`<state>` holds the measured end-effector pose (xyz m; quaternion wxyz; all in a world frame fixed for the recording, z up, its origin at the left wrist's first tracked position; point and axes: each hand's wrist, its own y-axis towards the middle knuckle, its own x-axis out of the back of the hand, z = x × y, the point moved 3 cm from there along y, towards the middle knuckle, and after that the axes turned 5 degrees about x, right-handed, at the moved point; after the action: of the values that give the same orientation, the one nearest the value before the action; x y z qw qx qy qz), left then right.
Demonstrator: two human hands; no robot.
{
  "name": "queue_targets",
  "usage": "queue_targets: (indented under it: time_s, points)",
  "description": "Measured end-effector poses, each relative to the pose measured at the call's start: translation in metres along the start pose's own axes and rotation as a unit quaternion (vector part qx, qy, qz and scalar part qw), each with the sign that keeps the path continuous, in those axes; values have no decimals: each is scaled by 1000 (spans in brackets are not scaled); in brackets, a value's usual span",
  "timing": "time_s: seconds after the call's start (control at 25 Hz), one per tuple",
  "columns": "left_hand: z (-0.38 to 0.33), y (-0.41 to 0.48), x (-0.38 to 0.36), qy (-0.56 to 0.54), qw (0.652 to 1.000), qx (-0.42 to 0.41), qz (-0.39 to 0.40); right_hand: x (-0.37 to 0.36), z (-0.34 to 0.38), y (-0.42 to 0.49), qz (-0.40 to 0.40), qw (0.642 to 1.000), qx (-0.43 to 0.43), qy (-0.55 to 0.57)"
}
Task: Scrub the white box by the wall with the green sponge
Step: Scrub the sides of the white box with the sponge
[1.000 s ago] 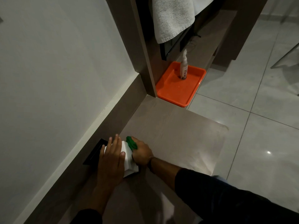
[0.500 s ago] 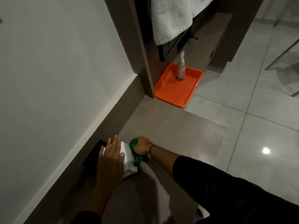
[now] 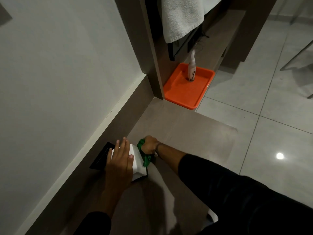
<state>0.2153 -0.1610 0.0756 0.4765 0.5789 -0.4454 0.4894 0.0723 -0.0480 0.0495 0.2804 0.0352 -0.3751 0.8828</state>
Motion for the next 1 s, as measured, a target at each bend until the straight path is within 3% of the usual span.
queue_targets:
  time_s: [0.16, 0.32, 0.36, 0.44, 0.52, 0.64, 0.84, 1.0]
  points:
    - [3, -1, -5, 7, 1000, -14, -18, -10, -23, -8, 14, 1000, -17, 1]
    - [4, -3, -4, -12, 999, -18, -38, -34, -76, -63, 107, 993, -53, -17]
    - [4, -4, -4, -14, 999, -18, -46, -34, -82, -70, 98, 994, -43, -12]
    - [3, -3, -6, -17, 998, -15, -63, -24, -70, -74, 3, 998, -3, 64]
    - [0, -5, -6, -28, 996, -13, -78, -19, -43, -62, -89, 976, 46, 195]
    - [4, -9, -7, -36, 996, -26, -83, -38, -7, -45, -142, 937, 112, 299]
    - [6, -1, -3, -116, 991, 69, 7, -58, -14, -70, -182, 902, 222, 323]
    - [10, 2, -7, -96, 992, 66, 44, -74, -28, -108, -208, 889, 294, 281]
